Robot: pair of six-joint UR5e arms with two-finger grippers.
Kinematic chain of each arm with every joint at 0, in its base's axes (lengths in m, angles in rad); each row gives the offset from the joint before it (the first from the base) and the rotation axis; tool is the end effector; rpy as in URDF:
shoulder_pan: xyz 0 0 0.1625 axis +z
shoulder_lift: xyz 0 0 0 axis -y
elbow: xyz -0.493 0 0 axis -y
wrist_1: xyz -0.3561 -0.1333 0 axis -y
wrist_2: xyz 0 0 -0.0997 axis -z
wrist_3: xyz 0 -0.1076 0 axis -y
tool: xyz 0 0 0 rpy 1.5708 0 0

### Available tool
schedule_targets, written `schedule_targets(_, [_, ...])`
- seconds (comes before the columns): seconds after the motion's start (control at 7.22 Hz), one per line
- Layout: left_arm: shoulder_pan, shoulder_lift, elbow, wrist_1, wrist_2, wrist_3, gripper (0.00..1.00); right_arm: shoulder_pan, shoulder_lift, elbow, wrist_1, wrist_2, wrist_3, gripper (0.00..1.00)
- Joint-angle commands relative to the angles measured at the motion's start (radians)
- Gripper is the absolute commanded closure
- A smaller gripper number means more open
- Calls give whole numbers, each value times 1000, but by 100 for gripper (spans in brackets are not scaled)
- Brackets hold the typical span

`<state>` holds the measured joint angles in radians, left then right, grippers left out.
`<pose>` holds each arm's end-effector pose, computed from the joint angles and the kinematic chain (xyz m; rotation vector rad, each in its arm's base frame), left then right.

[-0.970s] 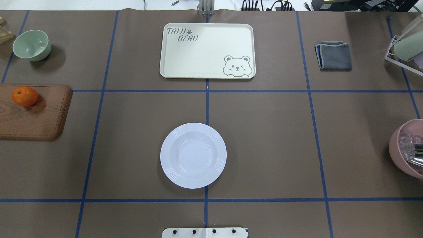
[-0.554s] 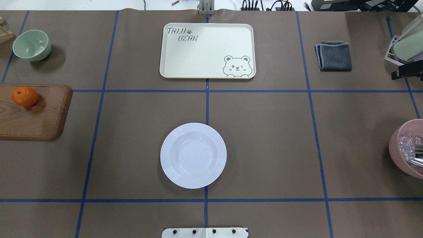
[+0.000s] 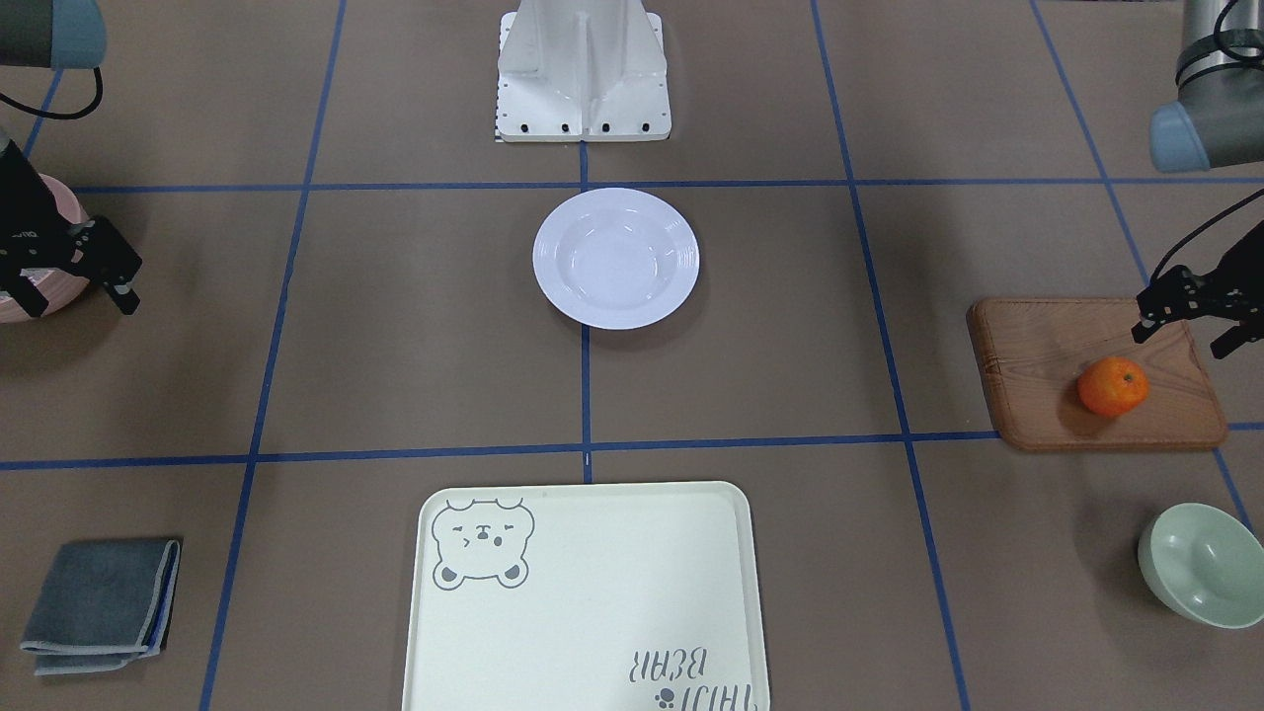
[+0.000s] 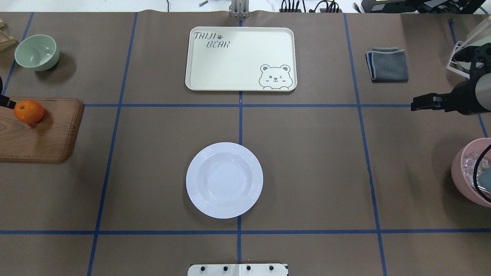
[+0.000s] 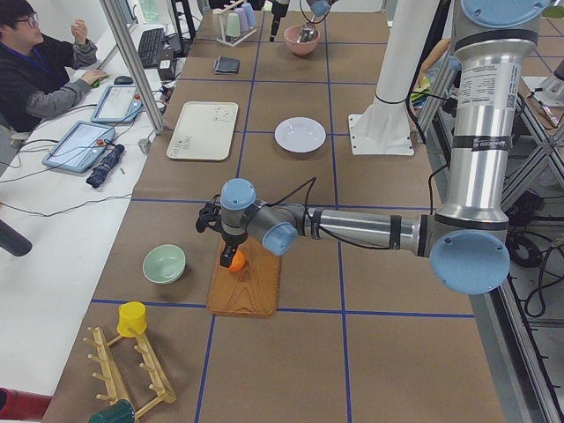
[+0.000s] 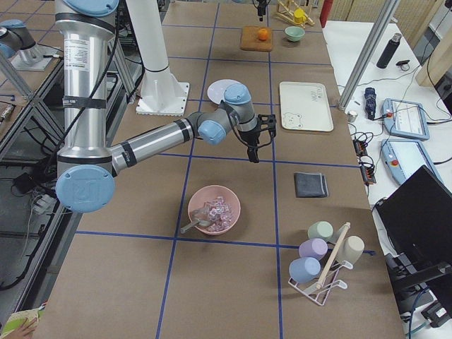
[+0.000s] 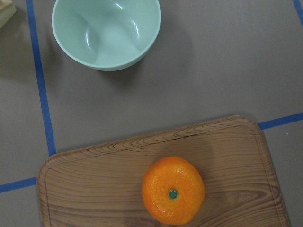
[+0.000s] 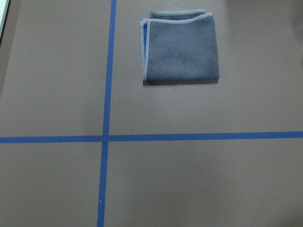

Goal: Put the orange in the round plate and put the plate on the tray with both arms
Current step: 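Reach the left gripper to the orange on the wooden tray and grasp it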

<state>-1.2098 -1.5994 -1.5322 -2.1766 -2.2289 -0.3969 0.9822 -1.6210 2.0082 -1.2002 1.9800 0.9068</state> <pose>0.1136 -0.4921 0.6734 0.2969 0.8048 0.1623 -0.1719 -0.4206 0.5236 0.2830 -0.7933 0.1442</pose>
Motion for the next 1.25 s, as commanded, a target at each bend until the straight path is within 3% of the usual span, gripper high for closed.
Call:
schedule_targets(0.0, [76, -32, 96, -106, 72, -42, 2, -14, 1, 0, 1, -10, 4, 0])
schedule_targets(0.83, [113, -65, 152, -111, 92, -42, 3, -16, 0, -6, 2, -12, 6, 0])
schedule_targets(0.97, [118, -65, 152, -112, 92, -43, 21, -17, 1, -8, 2, -13, 4, 0])
schedule_targets(1.11, [118, -65, 152, -114, 92, -42, 53, -17, 1, -9, 2, -13, 6, 0])
